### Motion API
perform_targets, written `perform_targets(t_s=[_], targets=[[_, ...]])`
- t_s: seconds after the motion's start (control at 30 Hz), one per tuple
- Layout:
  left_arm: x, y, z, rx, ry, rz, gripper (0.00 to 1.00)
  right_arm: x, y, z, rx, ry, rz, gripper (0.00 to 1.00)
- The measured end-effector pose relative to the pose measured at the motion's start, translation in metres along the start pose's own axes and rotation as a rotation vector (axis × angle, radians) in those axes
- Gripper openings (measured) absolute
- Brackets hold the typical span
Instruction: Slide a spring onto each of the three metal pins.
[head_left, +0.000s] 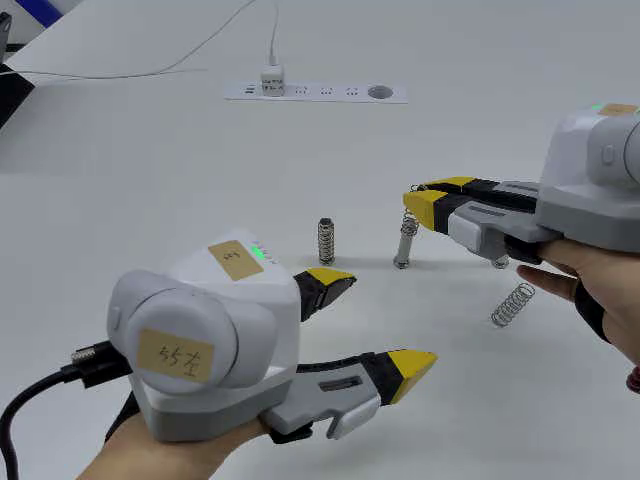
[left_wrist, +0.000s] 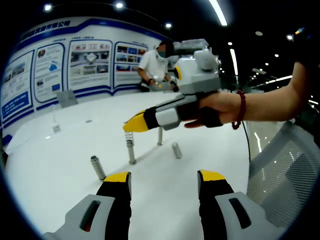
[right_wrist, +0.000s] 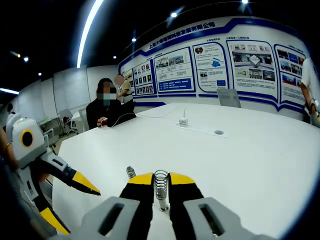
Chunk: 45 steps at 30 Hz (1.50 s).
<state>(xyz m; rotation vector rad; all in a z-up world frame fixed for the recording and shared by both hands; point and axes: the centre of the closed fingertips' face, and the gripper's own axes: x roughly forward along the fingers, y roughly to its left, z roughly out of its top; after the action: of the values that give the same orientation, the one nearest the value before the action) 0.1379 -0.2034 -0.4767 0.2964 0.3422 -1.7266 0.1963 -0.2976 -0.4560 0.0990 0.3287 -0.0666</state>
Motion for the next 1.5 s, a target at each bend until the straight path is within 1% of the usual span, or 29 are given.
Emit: perform_targets(t_s=[0.17,0.3,0.57,0.83,1.1,1.33,1.5], targets=[[0.000,0.000,0.000,0.001,0.001,0.000,0.54,0.002,0.002,-0.006,-0.044,0.023,-0.004,0.12],[0.000,-0.001,0.000,0.003,0.001,-0.001,0.55,0.004,0.001,-0.010,-0.053,0.037,-0.005,0.12],[-0.001,0.002,0.000,0.002,-0.001,0.007,0.54,0.007,0.000,-0.021,-0.045,0.061,-0.010,0.12],[-0.001,0.001,0.000,0.004,0.001,0.006,0.54,0.010,-0.001,-0.029,-0.044,0.080,-0.009,0.12],[-0.002,0.002,0.001,0.005,0.000,0.008,0.54,0.012,-0.003,-0.035,-0.031,0.096,-0.010,0.12],[-0.002,0.003,0.001,0.007,-0.001,0.011,0.54,0.013,-0.003,-0.041,-0.040,0.114,-0.011,0.12],[-0.002,0.003,0.001,0.008,-0.001,0.012,0.54,0.012,-0.003,-0.041,-0.034,0.112,-0.011,0.12]])
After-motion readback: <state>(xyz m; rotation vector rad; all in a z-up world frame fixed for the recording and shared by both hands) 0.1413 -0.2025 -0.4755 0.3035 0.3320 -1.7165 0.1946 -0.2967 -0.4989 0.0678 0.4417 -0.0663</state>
